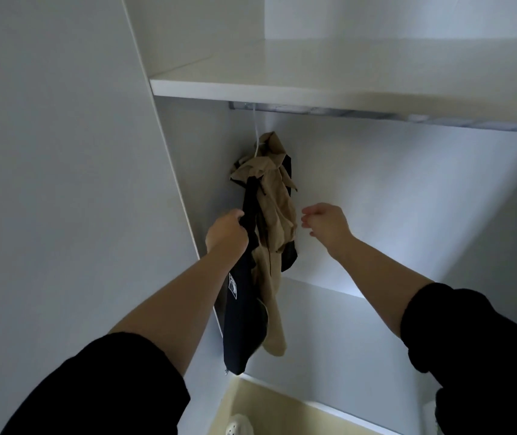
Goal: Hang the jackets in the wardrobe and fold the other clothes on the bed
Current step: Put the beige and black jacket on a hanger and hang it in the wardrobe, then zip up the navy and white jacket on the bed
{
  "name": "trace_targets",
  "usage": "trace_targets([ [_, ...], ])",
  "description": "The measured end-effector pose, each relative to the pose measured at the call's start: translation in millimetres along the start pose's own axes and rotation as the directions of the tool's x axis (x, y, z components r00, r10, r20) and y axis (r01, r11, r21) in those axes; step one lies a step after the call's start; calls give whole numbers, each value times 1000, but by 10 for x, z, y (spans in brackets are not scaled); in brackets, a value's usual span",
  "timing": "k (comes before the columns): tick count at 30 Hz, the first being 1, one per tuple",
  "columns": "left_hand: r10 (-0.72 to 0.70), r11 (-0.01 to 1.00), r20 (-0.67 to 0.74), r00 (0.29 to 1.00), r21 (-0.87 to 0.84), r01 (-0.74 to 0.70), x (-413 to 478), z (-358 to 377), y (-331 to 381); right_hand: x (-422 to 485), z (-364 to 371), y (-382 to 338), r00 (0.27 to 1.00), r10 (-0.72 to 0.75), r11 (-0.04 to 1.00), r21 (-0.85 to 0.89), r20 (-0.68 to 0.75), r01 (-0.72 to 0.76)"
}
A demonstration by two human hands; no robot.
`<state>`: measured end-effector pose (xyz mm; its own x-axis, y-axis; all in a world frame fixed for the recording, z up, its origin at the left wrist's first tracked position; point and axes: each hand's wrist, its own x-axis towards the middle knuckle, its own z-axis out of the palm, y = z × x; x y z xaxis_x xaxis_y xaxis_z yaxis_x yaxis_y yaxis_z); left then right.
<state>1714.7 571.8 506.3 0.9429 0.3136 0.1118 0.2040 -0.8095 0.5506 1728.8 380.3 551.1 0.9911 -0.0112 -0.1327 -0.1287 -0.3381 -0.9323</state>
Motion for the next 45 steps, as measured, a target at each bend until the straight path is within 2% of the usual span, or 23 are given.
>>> trace_targets([
  [3, 172, 985, -4, 985, -9, -172, -370, -43, 19, -273, -61, 73, 988, -146, 981, -133, -46, 138],
  [6, 378, 912, -49, 925, 194, -363, -606, -143, 102, -600, -176, 112, 945, -310, 920, -283, -104, 271],
  [9, 509, 801, -20, 861, 376, -465, -853, -252, 256, -954, -325, 165, 891, -445, 799, -488, -90, 350],
  [11, 588, 717, 14, 809, 455, -529, -1060, -315, 363, -1226, -433, 230, 871, -485, 684, -651, -72, 328],
  [14, 688, 634, 23, 726, 468, -616, -1481, -374, 491, -1756, -583, 392, 857, -501, 555, -804, -119, 213],
  [18, 809, 512, 35, 587, 448, -733, -2241, -338, 524, -2687, -734, 701, 853, -462, 475, -880, -244, 6],
  [21, 897, 392, 45, 439, 379, -838, -2879, -298, 582, -3495, -877, 945, 834, -412, 470, -870, -366, -149],
  [24, 942, 274, 120, 312, 258, -926, -3603, -254, 793, -4369, -1085, 1157, 808, -335, 471, -829, -485, -302],
  [29, 980, 89, 173, 102, 80, -993, -4808, -206, 1324, -5779, -1512, 1415, 720, -286, 401, -761, -633, -509],
  [36, 959, -230, 159, -234, -41, -972, -6590, -96, 1852, -7632, -1940, 1848, 496, -175, 402, -521, -851, -753],
  [42, 876, -446, 115, -469, -181, -877, -8566, -110, 2160, -9514, -2203, 2295, 283, -114, 365, -305, -952, -880],
  [45, 827, -514, 89, -555, -277, -812, -9686, -163, 2241, -10524, -2269, 2554, 161, -50, 360, -168, -986, -918],
])
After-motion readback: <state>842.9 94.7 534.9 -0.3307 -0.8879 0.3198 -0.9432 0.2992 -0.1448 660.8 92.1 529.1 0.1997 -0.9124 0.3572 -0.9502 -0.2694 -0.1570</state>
